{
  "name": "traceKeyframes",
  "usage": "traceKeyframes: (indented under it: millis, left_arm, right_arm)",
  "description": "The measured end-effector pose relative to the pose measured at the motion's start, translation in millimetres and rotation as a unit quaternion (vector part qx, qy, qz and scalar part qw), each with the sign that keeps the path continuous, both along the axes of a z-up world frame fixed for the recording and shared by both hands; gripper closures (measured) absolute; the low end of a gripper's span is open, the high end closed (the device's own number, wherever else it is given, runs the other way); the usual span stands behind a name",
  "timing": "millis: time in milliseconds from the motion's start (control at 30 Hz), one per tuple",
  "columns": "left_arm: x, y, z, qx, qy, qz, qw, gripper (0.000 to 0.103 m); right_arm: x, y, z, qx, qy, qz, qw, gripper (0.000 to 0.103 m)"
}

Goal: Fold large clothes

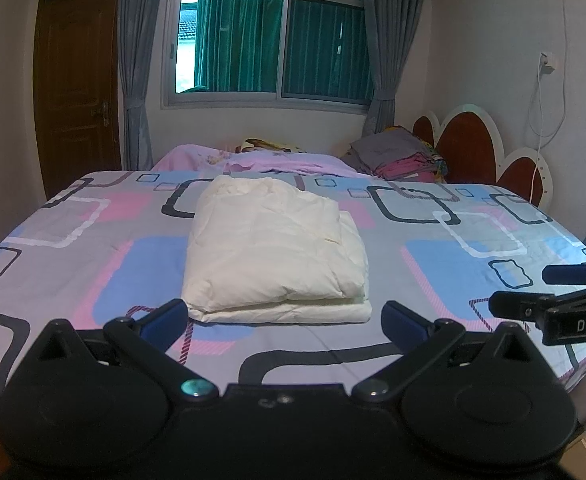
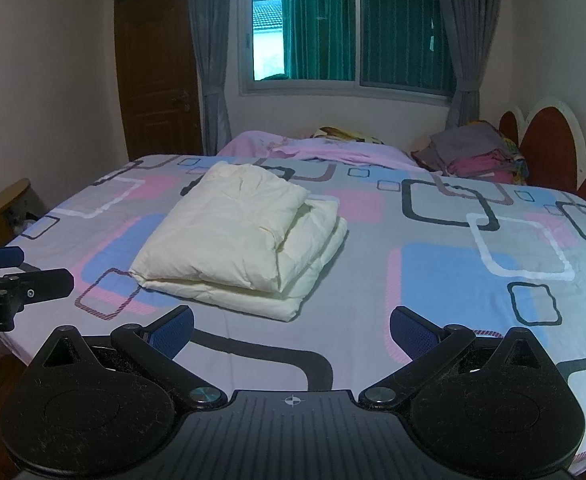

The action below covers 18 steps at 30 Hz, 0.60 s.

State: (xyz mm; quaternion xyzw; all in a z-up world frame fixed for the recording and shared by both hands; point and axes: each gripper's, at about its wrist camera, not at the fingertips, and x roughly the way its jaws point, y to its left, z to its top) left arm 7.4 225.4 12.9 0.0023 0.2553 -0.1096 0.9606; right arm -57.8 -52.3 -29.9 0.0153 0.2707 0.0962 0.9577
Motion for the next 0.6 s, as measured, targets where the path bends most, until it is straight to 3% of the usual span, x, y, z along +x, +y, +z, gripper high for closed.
traceKeyframes:
  millis: [600]
  left_arm:
    - [8.1, 2.3, 3.0, -0.002, -0.012, 0.005, 0.9999, 0.0]
  right_arm:
    - [1.7, -1.7, -0.2, 0.002, -0.001, 0.004, 1.0, 0.0]
